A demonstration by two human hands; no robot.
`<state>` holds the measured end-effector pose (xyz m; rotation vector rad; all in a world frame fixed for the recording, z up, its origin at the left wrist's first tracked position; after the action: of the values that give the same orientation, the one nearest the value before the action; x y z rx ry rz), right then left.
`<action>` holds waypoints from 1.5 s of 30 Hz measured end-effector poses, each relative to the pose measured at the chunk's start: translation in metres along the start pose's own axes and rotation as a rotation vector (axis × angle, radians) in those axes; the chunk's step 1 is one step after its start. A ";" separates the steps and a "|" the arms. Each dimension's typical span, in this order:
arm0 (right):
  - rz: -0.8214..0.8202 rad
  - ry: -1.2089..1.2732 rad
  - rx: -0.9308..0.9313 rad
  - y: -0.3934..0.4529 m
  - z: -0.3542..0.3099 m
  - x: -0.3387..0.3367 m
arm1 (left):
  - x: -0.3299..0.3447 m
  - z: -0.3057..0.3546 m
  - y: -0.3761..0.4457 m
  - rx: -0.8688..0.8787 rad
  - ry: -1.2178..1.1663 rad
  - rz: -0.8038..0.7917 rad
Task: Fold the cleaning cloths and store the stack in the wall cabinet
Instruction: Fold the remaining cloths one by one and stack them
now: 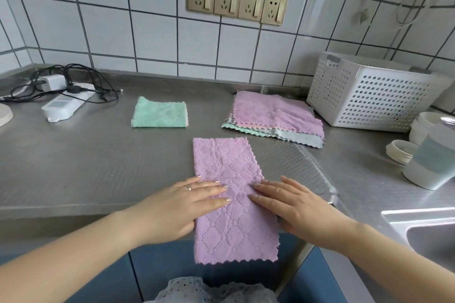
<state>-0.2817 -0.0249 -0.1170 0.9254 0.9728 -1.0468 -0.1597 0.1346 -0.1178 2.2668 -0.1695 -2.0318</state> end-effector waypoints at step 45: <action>0.064 0.540 1.020 0.102 0.106 0.005 | -0.009 -0.132 0.055 -0.943 -0.977 0.107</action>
<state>-0.1625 -0.1014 -0.0761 2.1435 0.7941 -1.2745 -0.0302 0.0811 -0.0865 0.6515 0.4867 -2.2461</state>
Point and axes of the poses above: each hand's wrist, its own y-axis towards the middle knuckle, its own x-axis out of the palm, z = x × y, the point moved 7 cm from there along y, towards the middle knuckle, and after that the axes turned 2 degrees about -y, right-handed, at the moved point
